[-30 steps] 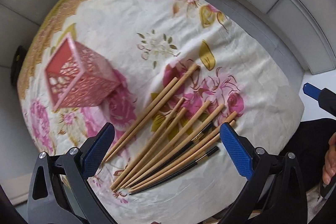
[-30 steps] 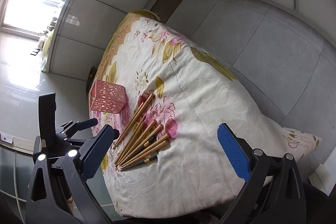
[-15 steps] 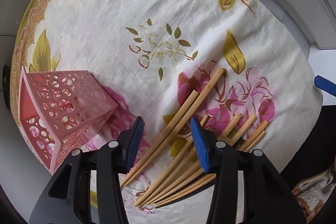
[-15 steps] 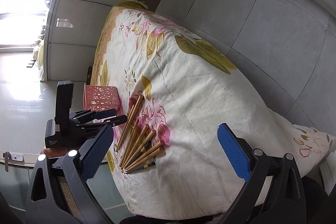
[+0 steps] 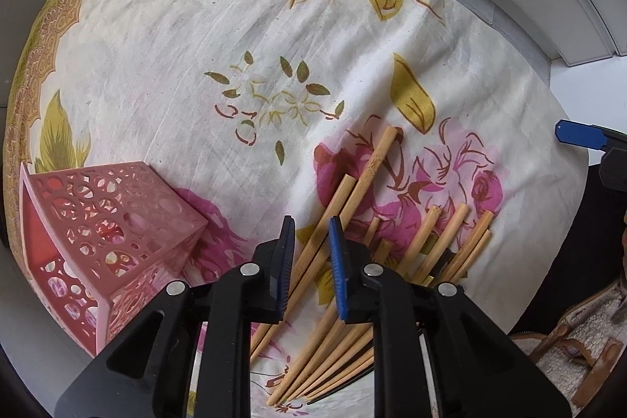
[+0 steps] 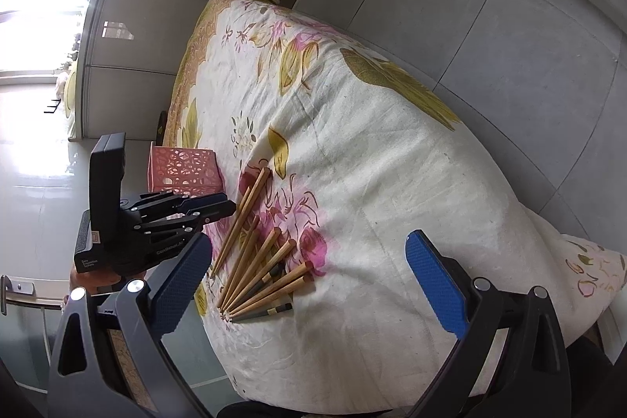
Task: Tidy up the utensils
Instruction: 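Lower the left tool onto a bamboo chopstick and close while the right tool grasps another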
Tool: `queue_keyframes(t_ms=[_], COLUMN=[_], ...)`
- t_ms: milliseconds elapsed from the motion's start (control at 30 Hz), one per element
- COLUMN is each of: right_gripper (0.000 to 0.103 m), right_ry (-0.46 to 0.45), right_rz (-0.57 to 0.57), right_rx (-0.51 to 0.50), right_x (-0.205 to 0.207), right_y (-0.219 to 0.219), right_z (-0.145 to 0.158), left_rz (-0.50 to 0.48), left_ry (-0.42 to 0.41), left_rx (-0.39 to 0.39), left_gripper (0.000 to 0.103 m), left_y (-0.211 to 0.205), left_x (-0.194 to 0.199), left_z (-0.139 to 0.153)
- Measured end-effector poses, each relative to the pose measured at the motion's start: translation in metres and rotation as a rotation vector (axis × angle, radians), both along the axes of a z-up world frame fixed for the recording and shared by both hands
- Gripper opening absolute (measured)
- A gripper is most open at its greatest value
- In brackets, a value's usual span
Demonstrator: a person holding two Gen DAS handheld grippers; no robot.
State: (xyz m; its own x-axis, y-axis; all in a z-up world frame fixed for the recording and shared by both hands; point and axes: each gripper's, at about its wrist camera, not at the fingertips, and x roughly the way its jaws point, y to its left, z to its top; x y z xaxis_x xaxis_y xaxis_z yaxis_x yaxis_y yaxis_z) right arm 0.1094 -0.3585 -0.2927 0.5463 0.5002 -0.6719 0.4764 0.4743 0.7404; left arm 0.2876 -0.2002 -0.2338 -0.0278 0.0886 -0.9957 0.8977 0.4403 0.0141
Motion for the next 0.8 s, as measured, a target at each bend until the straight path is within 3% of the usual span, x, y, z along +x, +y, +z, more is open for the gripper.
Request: queue_keyframes(t_ms=[367, 567, 667, 800], right_gripper=[0.096, 0.096, 0.096, 0.096], right_ry=[0.013, 0.02, 0.023, 0.019], right_rz=[0.002, 0.015, 0.004, 0.013], right_rx=[-0.01, -0.021, -0.022, -0.024], right_x=[0.004, 0.005, 0.003, 0.005], right_y=[0.002, 0.004, 0.002, 0.005], right_z=[-0.003, -0.003, -0.004, -0.002], left_rz=[-0.034, -0.03, -0.067, -0.105], left_ry=[0.022, 0.066, 0.045, 0.002], left_rx=[-0.013, -0.026, 0.009, -0.006], left_gripper=[0.017, 0.018, 0.019, 0.013], left_y=[0.011, 0.027, 0.031, 0.034], left_x=[-0.009, 0.011, 0.018, 0.011], left_z=[-0.017, -0.029, -0.039, -0.044])
